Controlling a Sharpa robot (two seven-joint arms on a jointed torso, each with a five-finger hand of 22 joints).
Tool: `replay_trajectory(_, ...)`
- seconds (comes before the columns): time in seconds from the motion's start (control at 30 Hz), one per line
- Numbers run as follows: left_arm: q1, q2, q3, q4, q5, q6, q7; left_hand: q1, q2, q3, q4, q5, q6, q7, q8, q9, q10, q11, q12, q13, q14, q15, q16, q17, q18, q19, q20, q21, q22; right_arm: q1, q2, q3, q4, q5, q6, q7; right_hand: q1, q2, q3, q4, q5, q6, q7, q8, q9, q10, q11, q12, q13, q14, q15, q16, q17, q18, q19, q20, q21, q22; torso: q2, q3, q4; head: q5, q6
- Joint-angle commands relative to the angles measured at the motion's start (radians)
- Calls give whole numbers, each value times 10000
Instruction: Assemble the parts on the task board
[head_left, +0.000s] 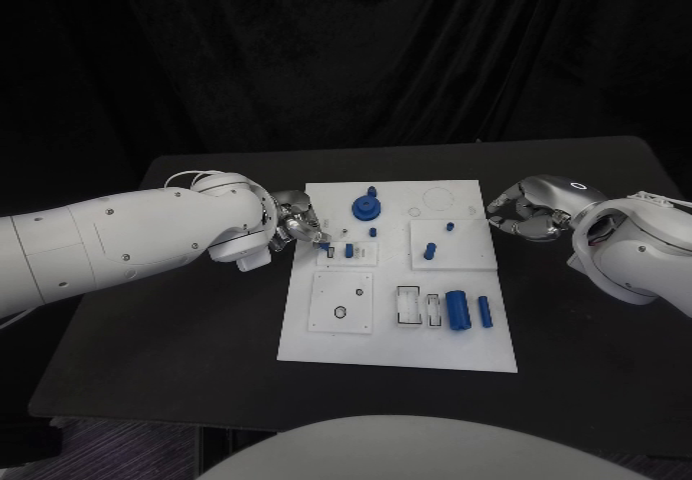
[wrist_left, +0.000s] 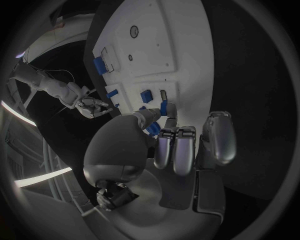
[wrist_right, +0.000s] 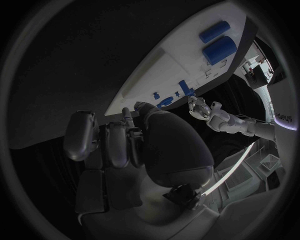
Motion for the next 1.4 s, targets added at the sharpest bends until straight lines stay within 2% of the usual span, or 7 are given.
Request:
replay_trajectory(0.03, -67, 34, 8, 21, -89, -90, 0, -63, 41, 371, -327, 107, 81, -150, 51, 35, 1043, -70, 26, 2612, 1073, -71, 65, 2633, -16, -13, -68, 16, 1747, -23, -43, 5, 55, 10, -882, 417, -20, -56, 58, 19, 37, 87, 5, -5, -11, 827, 86, -5, 2440, 605, 57, 18, 799, 64, -20, 19, 12, 1570, -2, -6, 4, 21, -1)
replay_trajectory(0.27, -152, 68, 9, 62, -93, -52, -45, -71, 45, 373, -327, 134, 77, -150, 55, 40, 1043, -70, 26, 2612, 1073, -72, 65, 2633, -17, -11, -69, 19, 1748, -23, -161, 5, 151, 10, -1873, 1034, -106, -88, 46, 70, 27, 132, 16, 5, -16, 836, 106, 2, 2447, 615, 74, 37, 815, 54, 3, 31, 50, 1583, 13, -15, -2, 22, -1)
replay_trajectory(0.47, -176, 86, 9, 72, -94, -48, -56, -83, 51, 373, -324, 158, 72, -150, 59, 46, 1043, -70, 26, 2612, 1073, -73, 65, 2633, -13, -20, -71, 3, 1743, -23, -203, 5, 191, 10, -2325, 1333, -220, -103, 26, 164, -37, 133, 12, -10, -32, 849, 102, 14, 2458, 627, 77, 64, 838, 46, 24, 40, 86, 1596, 9, -11, 2, 36, -1)
replay_trajectory(0.57, -186, 96, 9, 76, -94, -49, -59, -100, 59, 371, -322, 204, 64, -148, 66, 56, 1043, -71, 26, 2612, 1073, -73, 65, 2633, -12, -21, -72, 0, 1741, -23, -207, 5, 189, 10, -2340, 1353, -231, -102, 26, 173, -43, 133, 11, -11, -34, 853, 100, 17, 2461, 628, 76, 64, 838, 45, 27, 40, 91, 1598, 8, -7, 14, 31, -1)
replay_trajectory(0.67, -201, 106, 9, 86, -94, -50, -66, -105, 61, 371, -321, 219, 62, -147, 67, 58, 1043, -71, 26, 2612, 1073, -73, 65, 2633, -12, -22, -73, -2, 1741, -22, -213, 5, 195, 10, -2344, 1360, -231, -102, 26, 173, -43, 133, 11, -11, -34, 853, 100, 17, 2461, 628, 76, 64, 838, 45, 27, 40, 91, 1598, 23, -23, 11, 52, -1)
replay_trajectory(1.03, -232, 67, 9, 193, -121, 24, -166, -114, 71, 370, -317, 240, 60, -147, 71, 63, 1043, -70, 26, 2612, 1073, -73, 65, 2633, -11, -24, -74, -6, 1740, -22, -255, 5, 230, 10, -2376, 1352, -237, -99, 32, 181, -45, 140, 5, -11, -36, 848, 98, 13, 2456, 627, 75, 57, 831, 46, 28, 40, 87, 1597, 13, -17, 18, 17, -1)
replay_trajectory(1.4, -246, 13, 8, 256, -181, 111, -232, -123, 78, 368, -317, 254, 60, -147, 77, 68, 1043, -70, 26, 2612, 1073, -74, 65, 2633, -10, -28, -74, -13, 1737, -22, -248, 5, 236, 10, -2309, 1288, -233, -100, 37, 179, -42, 143, 3, -11, -37, 843, 97, 8, 2452, 624, 75, 46, 819, 46, 28, 41, 85, 1597, 16, -9, 4, 47, -1)
